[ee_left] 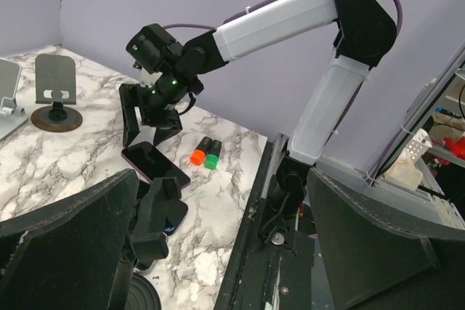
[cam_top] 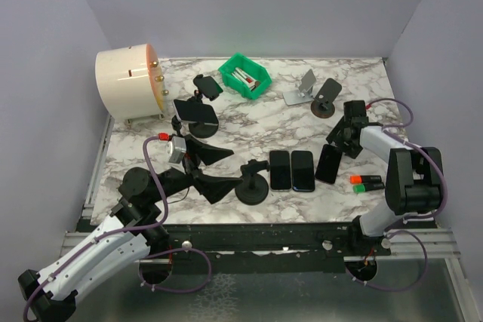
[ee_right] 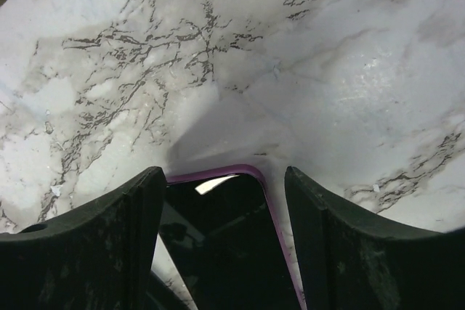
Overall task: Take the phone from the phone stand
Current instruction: Place the phone at the center of the board.
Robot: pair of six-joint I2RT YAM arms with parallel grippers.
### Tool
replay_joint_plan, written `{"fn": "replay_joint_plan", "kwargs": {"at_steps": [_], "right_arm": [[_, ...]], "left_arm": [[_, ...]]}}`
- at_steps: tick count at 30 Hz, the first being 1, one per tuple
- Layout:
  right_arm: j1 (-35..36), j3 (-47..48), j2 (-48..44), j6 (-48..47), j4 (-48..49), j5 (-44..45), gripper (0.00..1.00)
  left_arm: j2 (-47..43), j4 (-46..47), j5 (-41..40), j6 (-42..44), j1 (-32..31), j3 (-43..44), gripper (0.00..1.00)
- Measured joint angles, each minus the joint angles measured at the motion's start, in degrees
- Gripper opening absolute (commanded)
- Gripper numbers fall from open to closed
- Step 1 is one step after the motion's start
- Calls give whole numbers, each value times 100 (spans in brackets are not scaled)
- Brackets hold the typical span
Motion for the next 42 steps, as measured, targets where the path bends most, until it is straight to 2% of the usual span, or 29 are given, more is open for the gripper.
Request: {"fn": "replay_joint_plan", "kwargs": {"at_steps": [6,10,22,34,42], "right_arm": [[0,57,70,-37,76,-107,55],[-9,-63,0,-170,214,-155,51],[-42,-769,-514,-601,949,-647,48],[17,-789,-481,-776,1113,-1360,47],[46,-789,-481,-866,1113,-1414,46]], "left_arm": [[7,0,0,-2,0,0,99],[24,0,0,-2,0,0,99],[205,0,37,-4,0,0,99],[240,0,39,-4,0,-2,99],[304,0,39,-4,0,-2,99]]}}
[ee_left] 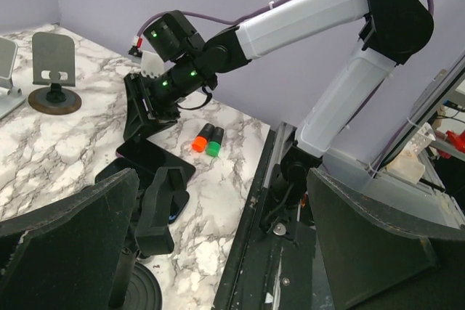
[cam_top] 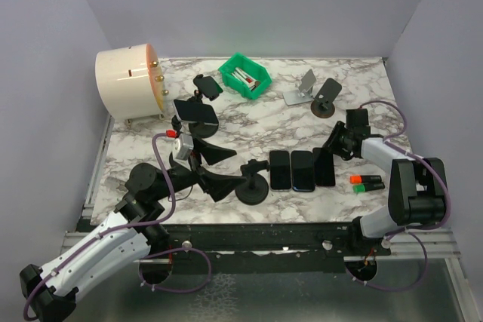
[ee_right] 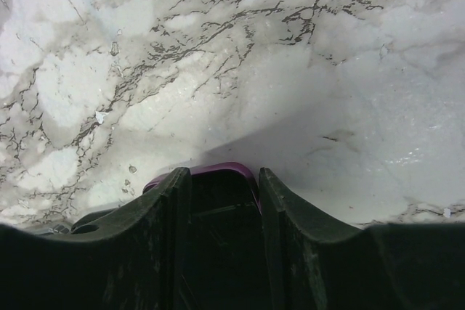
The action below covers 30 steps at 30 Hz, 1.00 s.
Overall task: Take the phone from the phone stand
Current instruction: Place the phone at the center of the board.
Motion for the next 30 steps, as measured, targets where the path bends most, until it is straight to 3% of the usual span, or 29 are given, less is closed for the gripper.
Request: {"fn": "replay_joint_plan", "kwargs": {"at_steps": [22,30], "right_arm": [[11,-247,-343,-52,-219,-15,46],[26,-260,-503,-42,-529,-31,54]], "left_arm": [[24,0,9,-20,0,0,99],[24,0,20,-26,0,0,99]]}}
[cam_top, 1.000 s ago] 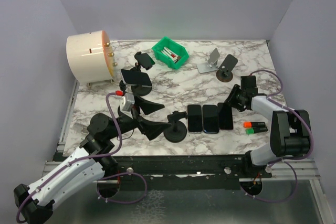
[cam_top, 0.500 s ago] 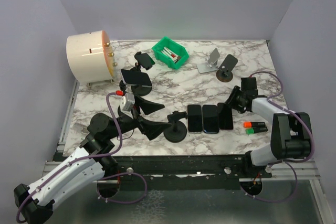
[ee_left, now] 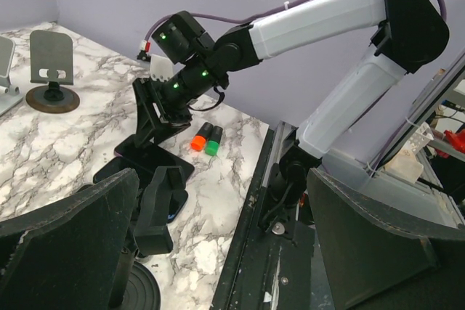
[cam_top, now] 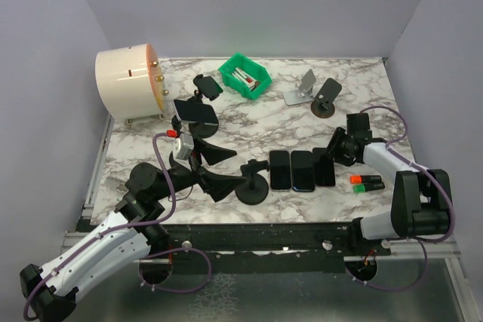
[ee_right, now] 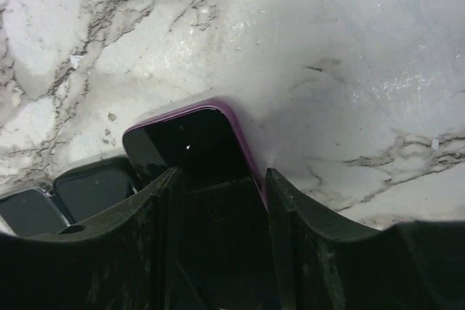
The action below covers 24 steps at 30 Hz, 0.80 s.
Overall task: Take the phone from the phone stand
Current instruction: Place the phone at the center of the board, then pick up the phone stand at the center of the board.
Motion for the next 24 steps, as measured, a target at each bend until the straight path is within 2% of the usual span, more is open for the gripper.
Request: {"fn": "replay_joint_plan", "kwargs": {"at_steps": [4,6,7,10,13,16,21,24], "right_arm": [[31,271,-313,42,-398,-87,59],[127,505,-761,37,-424,-177,65],[258,625,-1016,9,-393,-203,72],[1012,896,-1834,-190,-151,-256,83],[1792,890,-2610,-448,212,-461,85],[1982,424,-3449,-542,737,-844,85],[1982,-986,-4905,-540,1620,-1644,85],[1985,-1574,-5333,-481,1978,-2177,85]], "left_arm": [[0,0,0,2,0,0,99],[0,0,0,2,0,0,99],[-2,0,0,2,0,0,99],[-4,0,0,4,0,-2,99],[-28,0,-4,13,0,-20,99],[-83,-2,-9,42,0,-46,99],[-210,0,-50,96,0,-72,99],[-227,2,-72,138,0,-72,99]]}}
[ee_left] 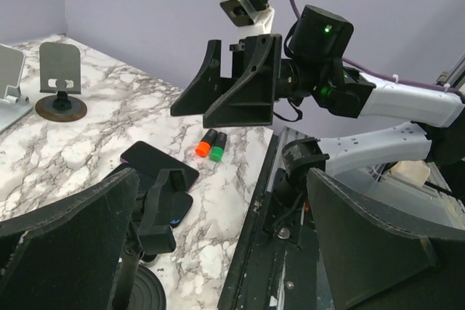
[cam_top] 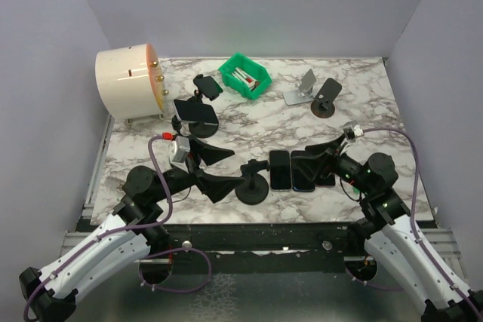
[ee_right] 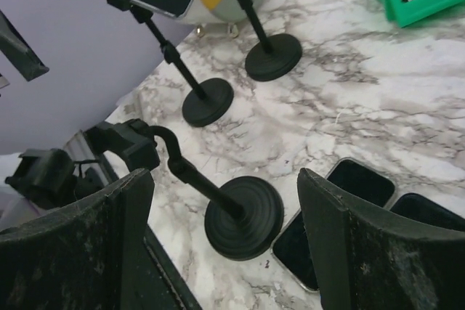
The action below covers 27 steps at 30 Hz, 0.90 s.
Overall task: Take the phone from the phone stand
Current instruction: Pick up the phone stand at the center of the board.
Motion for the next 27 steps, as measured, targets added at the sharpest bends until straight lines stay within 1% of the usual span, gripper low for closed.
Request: {"fn": "replay_joint_plan", "kwargs": {"at_steps": [3,5,8,11,16,20,23,27], "right_arm": [[35,-85,256,109,197,-415,85],[136,-68,490,175,304,-540,85],[457,66,817,179,313,-549,85],[909,481,1248,116,232,-529,86],[1805,1069,1838,-118,212,-181,86],[2214,1268,2245,-260,120,258,83],[2354,1292,2465,-304,-55,643,78],[2389,1292,2535,-339,-157,946,65]], "left_arm": [[33,0,-20,22,0,-2,99],[83,0,-24,28,0,-2,99],[199,-2,-33,39,0,-2,99],[286,-9,-39,48,0,-2,99],[326,-26,-63,87,0,-2,99],[323,-52,-85,111,0,-2,99],[323,-68,-90,127,0,-2,99],[317,-74,-90,127,0,-2,99]]}}
